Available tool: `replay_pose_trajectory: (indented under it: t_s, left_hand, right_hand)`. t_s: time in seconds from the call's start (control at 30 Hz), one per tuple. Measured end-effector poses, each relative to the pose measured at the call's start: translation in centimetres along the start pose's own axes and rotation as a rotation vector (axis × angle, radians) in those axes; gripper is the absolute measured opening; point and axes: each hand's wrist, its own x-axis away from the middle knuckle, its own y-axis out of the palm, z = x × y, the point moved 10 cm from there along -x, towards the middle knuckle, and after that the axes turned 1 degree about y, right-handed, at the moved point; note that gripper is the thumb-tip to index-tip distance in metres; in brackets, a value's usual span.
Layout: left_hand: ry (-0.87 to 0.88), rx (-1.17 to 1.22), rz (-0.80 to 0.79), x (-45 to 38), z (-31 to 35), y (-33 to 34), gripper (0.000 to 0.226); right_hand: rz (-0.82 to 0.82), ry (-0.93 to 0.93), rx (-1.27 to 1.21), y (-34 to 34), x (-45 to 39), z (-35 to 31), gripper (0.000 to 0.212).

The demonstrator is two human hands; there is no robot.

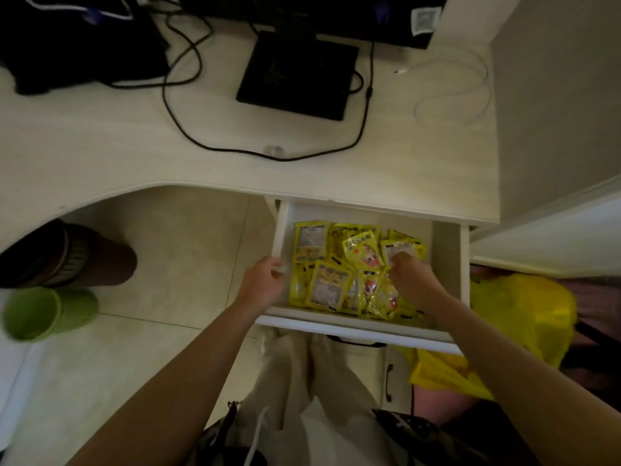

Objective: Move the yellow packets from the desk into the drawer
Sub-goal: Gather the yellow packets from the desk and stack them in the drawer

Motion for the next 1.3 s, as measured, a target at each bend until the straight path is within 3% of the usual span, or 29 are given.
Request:
replay_pose_trajectory:
  t_s: [0.1, 0.27, 0.43, 0.8, 1.03, 1.3]
  left_hand:
    - [0.014, 0.002, 0.095, 1.6, -2.0, -3.5, 0.03]
    - [-0.038, 0.051, 0.22, 4.7, -7.1, -8.5, 0.025]
    - [-0.098, 0.045, 0.299, 7.6, -13.9, -12.8, 0.024]
    - [-0.168, -0.019, 0.469, 10.8, -29.2, -25.6, 0.025]
    - [-0.229, -0.046, 0.549, 9.5, -34.9, -34.1, 0.027]
    - [-0.187, -0.053, 0.654, 3.4, -36.6, -44.8, 0.026]
  right_hand:
    - [0.056, -0.136, 0.083, -0.4, 0.9, -5.4, 0.025]
    - [0.0, -0.321, 0.188, 2.6, 2.5, -15.0, 0.023]
    - [-0.057, -0.482, 0.263, 8.0, 5.9, -24.7, 0.037]
    - [-0.117, -0.767, 0.409, 19.4, 12.0, -44.9, 0.037]
    - [-0.036, -0.917, 0.484, 20.9, 12.9, -56.9, 0.035]
    - [-0.02, -1.03, 0.529, 20.7, 9.6, -70.5, 0.038]
